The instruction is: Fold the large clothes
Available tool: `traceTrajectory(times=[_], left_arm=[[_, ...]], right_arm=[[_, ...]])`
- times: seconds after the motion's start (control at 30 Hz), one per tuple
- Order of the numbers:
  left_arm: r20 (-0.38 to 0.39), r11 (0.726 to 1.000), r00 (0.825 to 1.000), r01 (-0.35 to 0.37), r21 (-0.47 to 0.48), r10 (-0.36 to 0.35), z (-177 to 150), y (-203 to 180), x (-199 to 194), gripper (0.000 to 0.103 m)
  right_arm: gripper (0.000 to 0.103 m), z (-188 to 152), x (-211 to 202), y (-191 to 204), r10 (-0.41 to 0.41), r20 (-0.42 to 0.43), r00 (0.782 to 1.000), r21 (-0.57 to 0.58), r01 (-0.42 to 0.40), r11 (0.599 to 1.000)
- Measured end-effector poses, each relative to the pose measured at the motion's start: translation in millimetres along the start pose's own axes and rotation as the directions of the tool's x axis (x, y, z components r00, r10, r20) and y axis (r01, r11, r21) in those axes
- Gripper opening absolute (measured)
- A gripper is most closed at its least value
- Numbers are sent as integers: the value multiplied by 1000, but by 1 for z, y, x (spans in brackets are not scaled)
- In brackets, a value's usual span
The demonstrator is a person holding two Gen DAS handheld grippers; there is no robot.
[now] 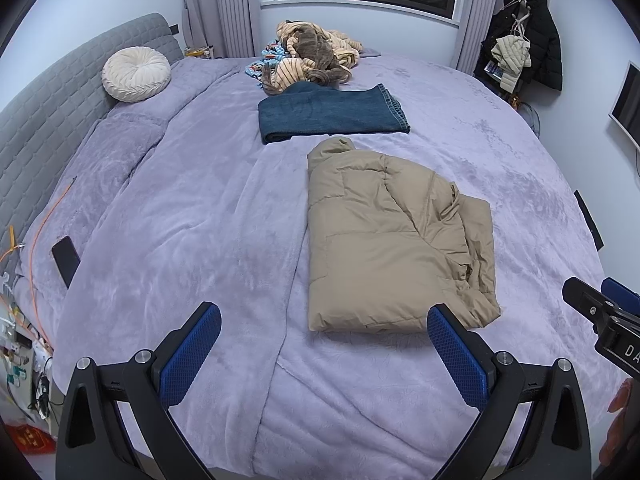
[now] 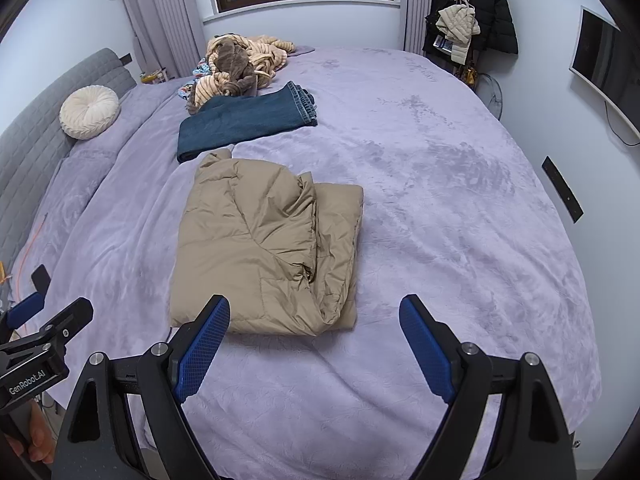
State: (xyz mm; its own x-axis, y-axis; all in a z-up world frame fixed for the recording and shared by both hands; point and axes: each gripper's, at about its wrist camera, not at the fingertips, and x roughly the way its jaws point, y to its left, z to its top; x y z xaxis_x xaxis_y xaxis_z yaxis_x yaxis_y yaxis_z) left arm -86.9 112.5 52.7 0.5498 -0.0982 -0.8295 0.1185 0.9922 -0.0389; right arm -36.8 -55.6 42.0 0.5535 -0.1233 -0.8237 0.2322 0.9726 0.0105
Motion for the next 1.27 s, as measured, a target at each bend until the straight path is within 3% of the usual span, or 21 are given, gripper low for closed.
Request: traceTrajectory(times=[1.27], left_arm=[[7,1000,1000,23,10,-23,1,-6,0,103]], right_arm=[[89,0,1,0,2,-9,1000,-3,-2,1000]])
